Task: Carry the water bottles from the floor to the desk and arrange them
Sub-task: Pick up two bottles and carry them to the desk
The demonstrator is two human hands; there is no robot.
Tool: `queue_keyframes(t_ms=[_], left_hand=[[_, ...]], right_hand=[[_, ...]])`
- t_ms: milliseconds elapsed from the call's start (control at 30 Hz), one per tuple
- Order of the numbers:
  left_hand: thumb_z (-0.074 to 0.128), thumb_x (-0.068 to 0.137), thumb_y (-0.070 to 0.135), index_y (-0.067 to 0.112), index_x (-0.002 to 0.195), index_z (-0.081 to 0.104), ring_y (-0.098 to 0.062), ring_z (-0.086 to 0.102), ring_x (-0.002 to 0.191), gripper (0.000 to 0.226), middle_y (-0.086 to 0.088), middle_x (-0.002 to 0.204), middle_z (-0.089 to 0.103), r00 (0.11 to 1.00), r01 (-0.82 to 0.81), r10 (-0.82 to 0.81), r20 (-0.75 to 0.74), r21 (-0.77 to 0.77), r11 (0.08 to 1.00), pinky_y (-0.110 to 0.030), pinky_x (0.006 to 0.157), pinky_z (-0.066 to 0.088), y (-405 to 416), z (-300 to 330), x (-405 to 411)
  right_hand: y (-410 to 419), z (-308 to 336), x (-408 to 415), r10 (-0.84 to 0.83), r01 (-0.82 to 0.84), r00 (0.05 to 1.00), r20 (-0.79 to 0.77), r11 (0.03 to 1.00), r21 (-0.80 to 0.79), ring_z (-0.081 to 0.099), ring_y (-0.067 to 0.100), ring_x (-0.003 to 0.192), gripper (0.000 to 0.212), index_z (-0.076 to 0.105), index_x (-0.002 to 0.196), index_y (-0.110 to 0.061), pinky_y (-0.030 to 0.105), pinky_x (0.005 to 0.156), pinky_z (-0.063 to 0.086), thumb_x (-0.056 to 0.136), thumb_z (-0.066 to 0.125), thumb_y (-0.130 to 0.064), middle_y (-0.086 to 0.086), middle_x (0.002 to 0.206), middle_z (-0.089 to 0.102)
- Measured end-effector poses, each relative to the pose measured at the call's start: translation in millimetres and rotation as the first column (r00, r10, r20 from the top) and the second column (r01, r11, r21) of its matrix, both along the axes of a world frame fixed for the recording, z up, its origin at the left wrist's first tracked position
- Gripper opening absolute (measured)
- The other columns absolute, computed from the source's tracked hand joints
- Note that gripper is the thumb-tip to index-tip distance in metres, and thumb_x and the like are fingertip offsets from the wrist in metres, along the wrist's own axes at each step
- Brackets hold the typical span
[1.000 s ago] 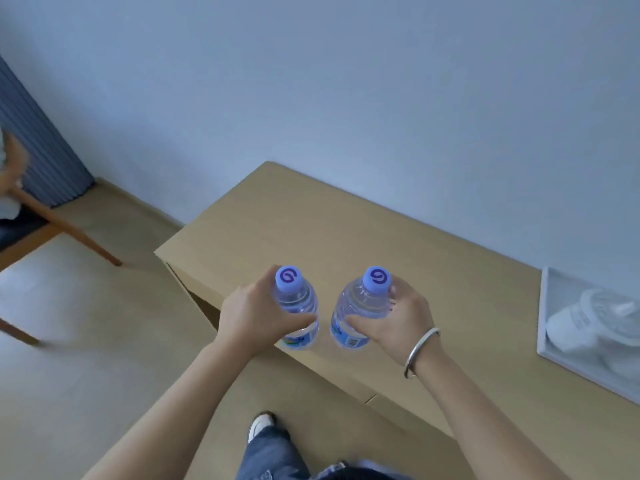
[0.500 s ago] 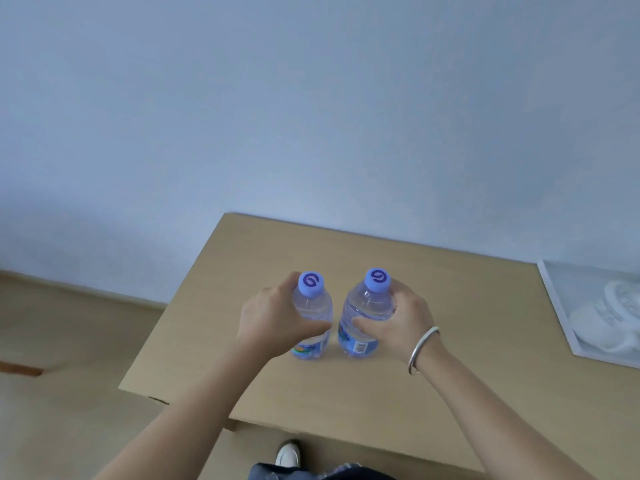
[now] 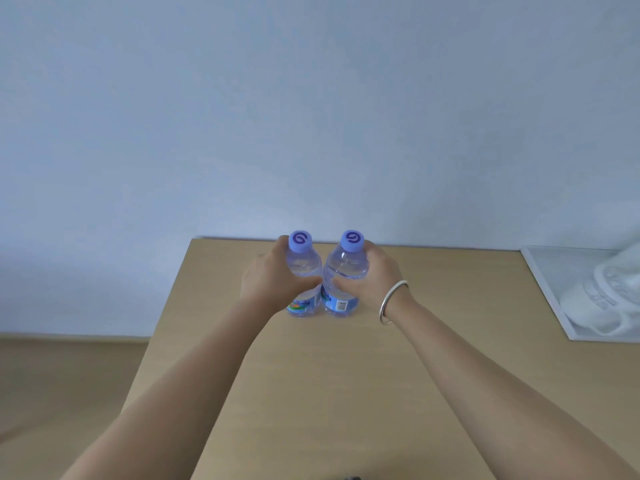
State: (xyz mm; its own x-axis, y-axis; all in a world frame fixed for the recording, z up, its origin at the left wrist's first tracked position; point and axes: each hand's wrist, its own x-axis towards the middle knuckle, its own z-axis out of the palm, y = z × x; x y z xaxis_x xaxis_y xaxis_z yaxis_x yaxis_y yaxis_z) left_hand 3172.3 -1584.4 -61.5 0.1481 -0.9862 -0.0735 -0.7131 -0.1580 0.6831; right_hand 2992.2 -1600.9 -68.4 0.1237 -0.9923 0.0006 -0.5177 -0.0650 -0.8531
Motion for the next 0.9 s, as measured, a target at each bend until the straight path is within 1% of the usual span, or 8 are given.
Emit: queue_keyframes(t_ms=[233,367,467,567,633,700,800,900], left_hand=[[0.073,0.067,0.043,0.027,0.113,0.045,-0.02,0.059,0.084,0.057,0.01,0.087,0.056,0.999,0.036,-0.037,-0.04,-0.017,0.999,-0.04,0.073,0.054,-34,-5,8],[0.074,0.068,0.041,0.025,0.114,0.045,-0.022,0.057,0.087,0.056,0.011,0.088,0.053,0.997,0.046,-0.048,-0.06,-0.042,0.998,-0.039,0.075,0.052,-46,-5,11],[0.073,0.067,0.043,0.028,0.111,0.044,-0.019,0.058,0.084,0.054,0.012,0.092,0.056,0.995,0.043,-0.049,-0.091,-0.066,0.997,-0.035,0.071,0.05,-45,-11,11],[0.074,0.067,0.038,0.028,0.121,0.04,-0.02,0.057,0.097,0.065,0.009,0.111,0.056,0.993,0.02,-0.031,-0.115,-0.09,0.996,-0.036,0.075,0.05,-40,-17,7],[0.076,0.069,0.031,0.022,0.139,0.026,-0.023,0.048,0.118,0.086,0.001,0.134,0.044,0.998,-0.005,0.004,-0.059,-0.017,1.0,-0.038,0.085,0.046,-34,-24,5],[0.075,0.071,0.028,0.011,0.145,0.012,-0.026,0.038,0.128,0.098,-0.008,0.144,0.032,0.999,-0.028,0.026,0.019,0.143,0.989,-0.039,0.096,0.041,-21,-31,0],[0.067,0.076,0.036,0.002,0.143,0.012,-0.026,0.041,0.125,0.093,-0.009,0.135,0.042,0.978,-0.063,-0.005,0.211,0.316,0.946,-0.037,0.092,0.04,-2,-39,-14],[0.056,0.081,0.046,0.008,0.13,0.038,-0.022,0.054,0.105,0.064,-0.002,0.109,0.056,0.9,0.028,-0.212,0.381,0.434,0.9,-0.031,0.079,0.043,8,-30,-32]], right_hand=[[-29,1,10,-0.014,0.014,1.0,0.003,1.0,-0.01,0.055,-0.019,0.073,0.038,0.05,0.084,-0.04,-0.003,0.06,0.036,0.068,0.078,-0.019,-0.025,0.083,0.058],[-40,2,17,-0.02,0.02,0.999,0.031,0.999,-0.025,0.053,-0.024,0.072,0.041,0.049,0.085,-0.036,-0.004,0.059,0.036,0.069,0.077,-0.012,-0.022,0.084,0.056],[-40,-1,19,-0.024,0.024,0.999,0.045,1.0,-0.014,0.058,-0.008,0.081,0.041,0.05,0.096,-0.029,-0.001,0.064,0.038,0.069,0.077,-0.013,-0.01,0.095,0.06],[-39,-2,20,-0.039,0.039,0.999,0.038,0.999,-0.013,0.06,0.011,0.091,0.043,0.05,0.096,-0.031,0.014,0.075,0.044,0.068,0.077,-0.012,-0.006,0.099,0.061],[-38,-3,22,-0.06,0.06,0.998,-0.003,0.998,-0.006,0.059,0.019,0.101,0.047,0.051,0.106,-0.024,0.027,0.084,0.049,0.068,0.076,-0.014,-0.002,0.104,0.061],[-32,-5,23,-0.076,0.078,0.993,-0.086,0.997,0.021,0.046,0.025,0.12,0.078,0.036,0.135,-0.013,0.039,0.099,0.042,0.069,0.076,-0.021,0.007,0.126,0.051],[-13,-12,15,-0.145,0.15,0.981,-0.131,0.988,0.032,0.028,0.023,0.133,0.092,0.015,0.146,-0.013,0.03,0.106,0.028,0.076,0.072,-0.032,0.007,0.144,0.033],[5,-15,-2,-0.196,0.2,0.97,-0.142,0.98,0.018,0.025,0.02,0.136,0.075,0.025,0.144,-0.011,0.021,0.101,0.021,0.084,0.064,-0.033,0.007,0.146,0.031]])
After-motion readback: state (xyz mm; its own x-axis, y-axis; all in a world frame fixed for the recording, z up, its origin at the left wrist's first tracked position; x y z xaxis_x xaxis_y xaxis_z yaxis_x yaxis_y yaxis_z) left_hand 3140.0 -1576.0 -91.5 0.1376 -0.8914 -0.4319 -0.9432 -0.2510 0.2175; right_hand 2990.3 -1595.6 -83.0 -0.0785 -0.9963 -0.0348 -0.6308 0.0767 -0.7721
